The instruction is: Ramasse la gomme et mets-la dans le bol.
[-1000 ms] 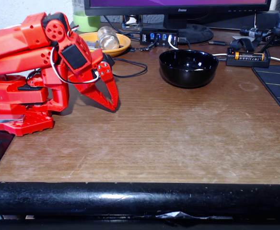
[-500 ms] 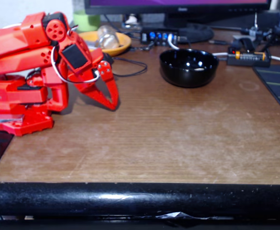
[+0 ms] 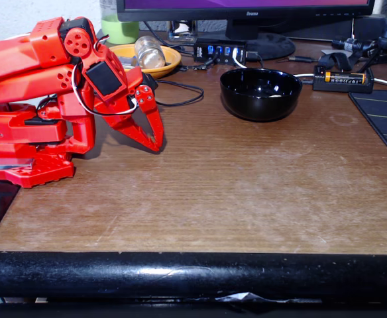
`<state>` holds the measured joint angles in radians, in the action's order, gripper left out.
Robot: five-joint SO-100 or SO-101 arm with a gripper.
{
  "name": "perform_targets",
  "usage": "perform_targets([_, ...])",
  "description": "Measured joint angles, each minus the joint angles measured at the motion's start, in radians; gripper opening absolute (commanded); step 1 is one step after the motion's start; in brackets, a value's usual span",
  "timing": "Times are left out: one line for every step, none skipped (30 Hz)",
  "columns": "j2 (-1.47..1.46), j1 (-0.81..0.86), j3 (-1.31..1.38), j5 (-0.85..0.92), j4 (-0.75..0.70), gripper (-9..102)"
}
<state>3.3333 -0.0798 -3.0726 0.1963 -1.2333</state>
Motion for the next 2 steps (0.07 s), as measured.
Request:
perform_targets([0.000, 0.000, 0.000, 0.000, 0.000, -6])
perform_targets([0.000, 0.000, 0.000, 0.000, 0.000, -6])
